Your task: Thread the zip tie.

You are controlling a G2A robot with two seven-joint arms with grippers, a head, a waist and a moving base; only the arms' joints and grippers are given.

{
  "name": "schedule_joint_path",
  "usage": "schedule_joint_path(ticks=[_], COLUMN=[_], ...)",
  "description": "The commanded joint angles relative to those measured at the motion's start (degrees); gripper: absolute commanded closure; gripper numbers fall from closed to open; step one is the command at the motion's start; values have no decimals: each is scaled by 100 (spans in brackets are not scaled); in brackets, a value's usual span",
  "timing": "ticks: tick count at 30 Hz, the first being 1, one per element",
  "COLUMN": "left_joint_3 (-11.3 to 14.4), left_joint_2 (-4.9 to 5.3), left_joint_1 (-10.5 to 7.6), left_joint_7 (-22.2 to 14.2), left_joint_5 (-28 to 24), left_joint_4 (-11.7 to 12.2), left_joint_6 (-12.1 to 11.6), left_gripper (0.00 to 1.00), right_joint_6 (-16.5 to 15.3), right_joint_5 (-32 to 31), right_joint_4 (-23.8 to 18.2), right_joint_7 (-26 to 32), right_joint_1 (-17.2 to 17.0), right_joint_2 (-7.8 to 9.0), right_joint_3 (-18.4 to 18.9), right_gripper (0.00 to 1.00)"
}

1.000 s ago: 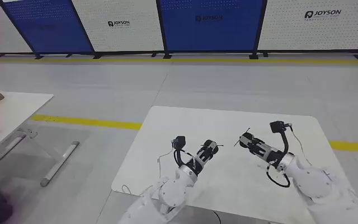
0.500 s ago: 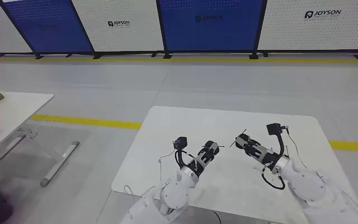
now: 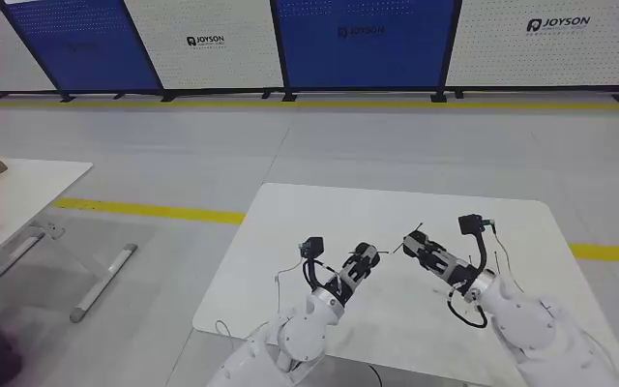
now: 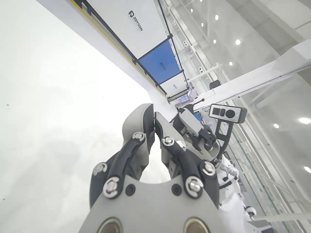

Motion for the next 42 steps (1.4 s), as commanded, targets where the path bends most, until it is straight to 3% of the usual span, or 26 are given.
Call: schedule_joint_path(ticks=[1, 15, 21, 42], left_joint_3=[5, 2, 2, 2], left_joint_2=[-12, -17, -17, -17], left_joint_1=[9, 7, 7, 7], left_joint_7=[50, 96, 96, 96], left_joint_5=[-19, -3, -3, -3], left_joint_4=[12, 12, 12, 12], left_joint_6=[-32, -32, -32, -32], left_gripper=[100, 100, 100, 100], right_joint_6=[53, 172, 267, 404], right_joint_5=[-129, -276, -779, -1005], right_joint_4=[-28, -33, -183, -206], right_joint_7=[-256, -448, -1295, -1357], right_joint_1=[-56, -90, -320, -433], right_joint_2=[-29, -54, -146, -239], right_joint_3=[-60, -94, -215, -173], right_gripper=[100, 100, 100, 100])
